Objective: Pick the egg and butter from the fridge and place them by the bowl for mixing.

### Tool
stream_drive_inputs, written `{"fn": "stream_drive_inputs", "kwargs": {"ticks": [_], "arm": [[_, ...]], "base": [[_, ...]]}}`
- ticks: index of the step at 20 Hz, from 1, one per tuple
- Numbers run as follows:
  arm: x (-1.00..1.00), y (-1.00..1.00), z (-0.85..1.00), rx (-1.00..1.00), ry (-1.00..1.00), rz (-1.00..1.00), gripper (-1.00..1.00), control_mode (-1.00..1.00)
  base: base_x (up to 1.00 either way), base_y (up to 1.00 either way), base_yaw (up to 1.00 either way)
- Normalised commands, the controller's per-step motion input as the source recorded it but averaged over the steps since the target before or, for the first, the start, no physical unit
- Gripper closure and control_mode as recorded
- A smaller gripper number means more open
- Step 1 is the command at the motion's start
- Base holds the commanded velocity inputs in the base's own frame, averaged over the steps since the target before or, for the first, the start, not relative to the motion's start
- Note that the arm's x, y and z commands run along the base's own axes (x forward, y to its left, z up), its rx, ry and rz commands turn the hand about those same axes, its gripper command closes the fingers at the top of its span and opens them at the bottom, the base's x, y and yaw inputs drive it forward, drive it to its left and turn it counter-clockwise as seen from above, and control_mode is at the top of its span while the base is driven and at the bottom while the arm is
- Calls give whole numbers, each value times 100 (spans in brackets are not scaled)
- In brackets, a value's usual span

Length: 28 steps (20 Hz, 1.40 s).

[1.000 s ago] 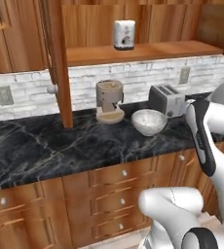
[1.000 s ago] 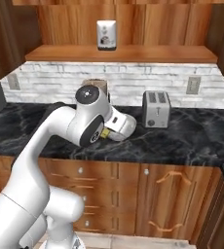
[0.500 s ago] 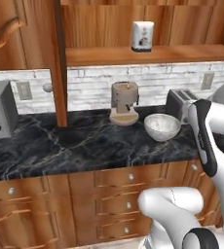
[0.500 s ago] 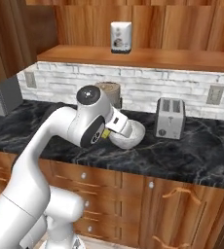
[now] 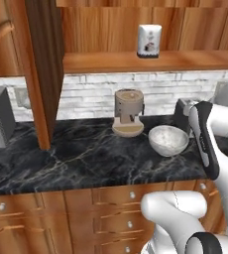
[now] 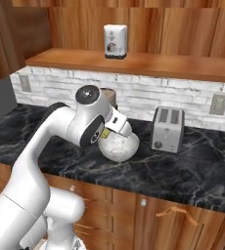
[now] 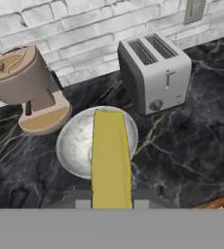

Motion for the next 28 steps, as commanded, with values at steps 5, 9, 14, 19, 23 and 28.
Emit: {"fn": "stream_drive_inputs", "kwargs": {"ticks": [5,9,14,19,23,28], "arm": [[0,0,0,0,0,0,100,100],[0,0,0,0,0,0,100,100],[0,0,0,0,0,0,100,100],[1,-36,-11,1,33,-16,100,-100],[2,-49,-21,3,34,-8,100,-100],[0,-55,-40,13,6,2,100,-100]], "base": [[39,-32,9],[5,-4,3],[0,-1,0],[0,0,0],[0,0,0],[0,0,0]]}}
